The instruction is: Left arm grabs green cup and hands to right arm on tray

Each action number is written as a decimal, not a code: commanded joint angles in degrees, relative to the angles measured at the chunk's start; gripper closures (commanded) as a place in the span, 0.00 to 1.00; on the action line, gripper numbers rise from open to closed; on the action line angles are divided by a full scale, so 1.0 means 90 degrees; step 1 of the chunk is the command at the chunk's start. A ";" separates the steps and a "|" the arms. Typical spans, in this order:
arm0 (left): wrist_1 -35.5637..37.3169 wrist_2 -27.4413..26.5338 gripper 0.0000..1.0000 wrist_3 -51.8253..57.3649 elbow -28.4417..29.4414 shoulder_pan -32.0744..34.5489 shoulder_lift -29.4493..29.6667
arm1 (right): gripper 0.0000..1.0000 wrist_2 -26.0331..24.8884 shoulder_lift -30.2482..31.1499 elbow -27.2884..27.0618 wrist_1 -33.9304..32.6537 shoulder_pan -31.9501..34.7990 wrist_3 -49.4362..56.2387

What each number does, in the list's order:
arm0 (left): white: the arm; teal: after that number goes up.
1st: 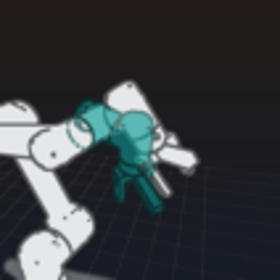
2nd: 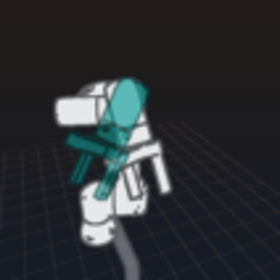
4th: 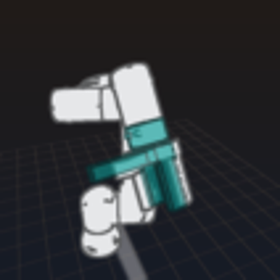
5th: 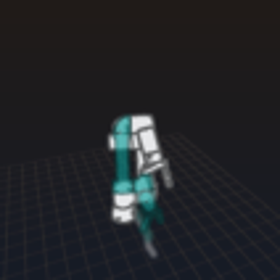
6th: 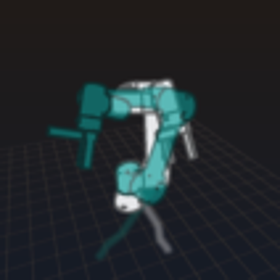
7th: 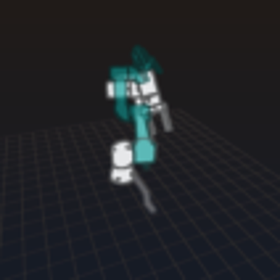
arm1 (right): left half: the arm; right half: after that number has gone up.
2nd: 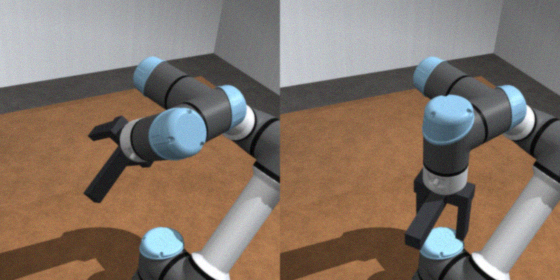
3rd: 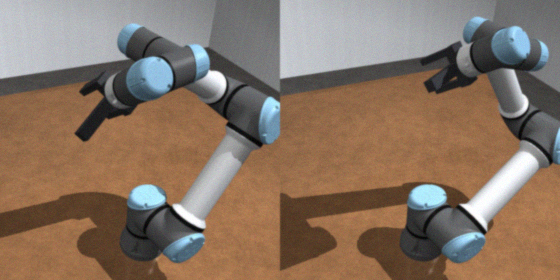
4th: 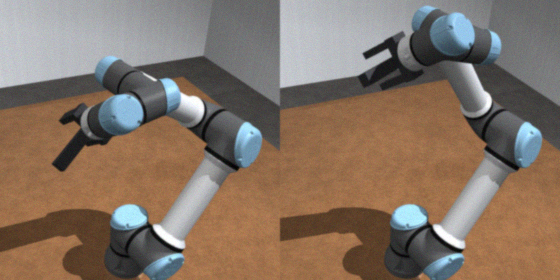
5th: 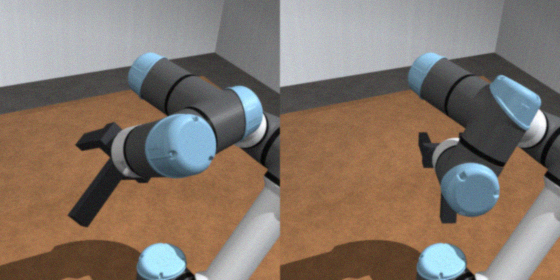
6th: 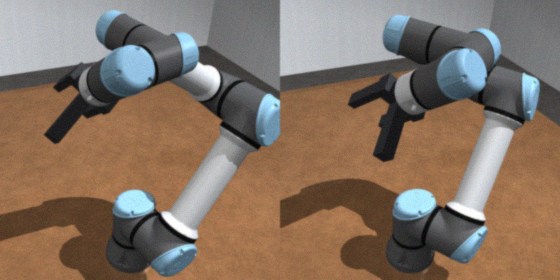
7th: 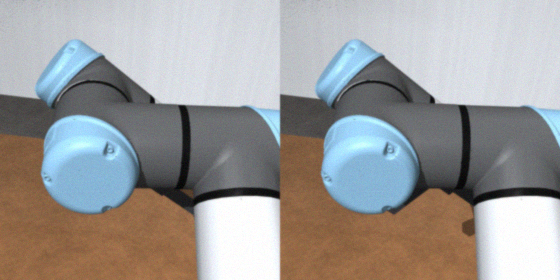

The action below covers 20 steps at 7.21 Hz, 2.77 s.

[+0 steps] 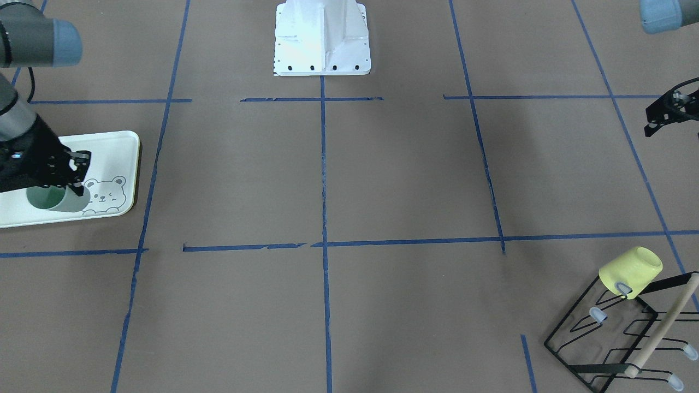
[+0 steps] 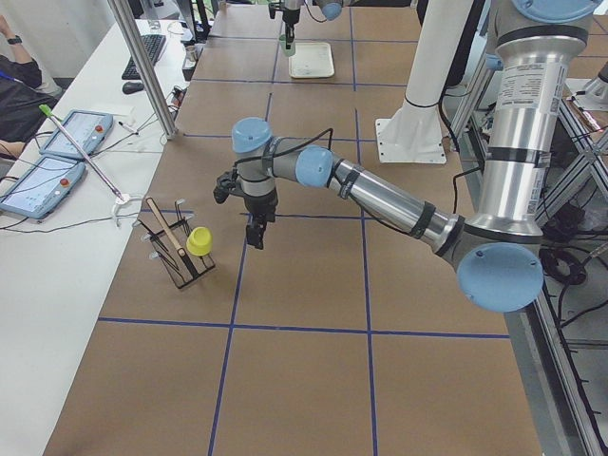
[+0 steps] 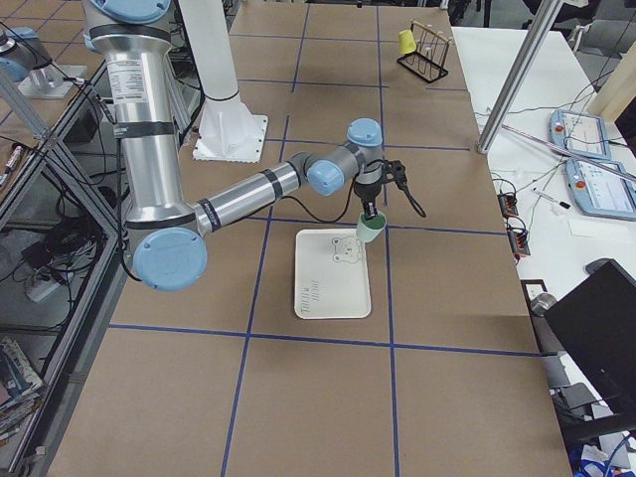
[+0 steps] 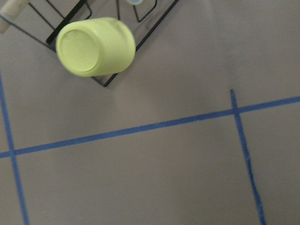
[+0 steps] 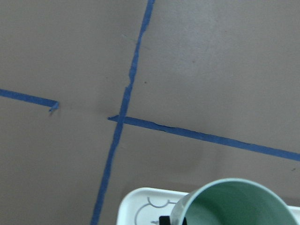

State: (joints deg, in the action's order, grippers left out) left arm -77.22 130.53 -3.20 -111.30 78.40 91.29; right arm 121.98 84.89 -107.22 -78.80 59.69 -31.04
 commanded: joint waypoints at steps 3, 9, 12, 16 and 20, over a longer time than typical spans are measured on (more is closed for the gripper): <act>-0.0209 0.0731 0.00 0.1205 0.0414 0.1162 -0.1528 | 0.90 0.0382 0.1034 0.0048 0.0617 0.0623 0.0706; -0.0239 0.0760 0.00 0.1117 0.0335 0.1192 -0.1472 | 0.87 -0.0535 0.1696 0.0039 0.2398 -0.0244 -0.1389; -0.0239 0.0770 0.00 0.1107 0.0307 0.1192 -0.1433 | 0.00 -0.0856 0.1925 0.0039 0.2740 -0.0489 -0.1463; -0.0239 0.0770 0.00 0.1107 0.0316 0.1192 -0.1423 | 0.00 -0.0810 0.1934 -0.0020 0.2672 -0.0461 -0.1385; -0.0249 0.0702 0.00 0.1156 0.0306 0.1192 -0.1423 | 0.00 0.0730 0.2041 -0.0020 0.1545 0.1212 0.0977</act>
State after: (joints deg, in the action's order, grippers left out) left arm -79.44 137.02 7.14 -108.59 89.12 78.51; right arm 123.69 102.68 -107.31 -59.55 63.63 -32.93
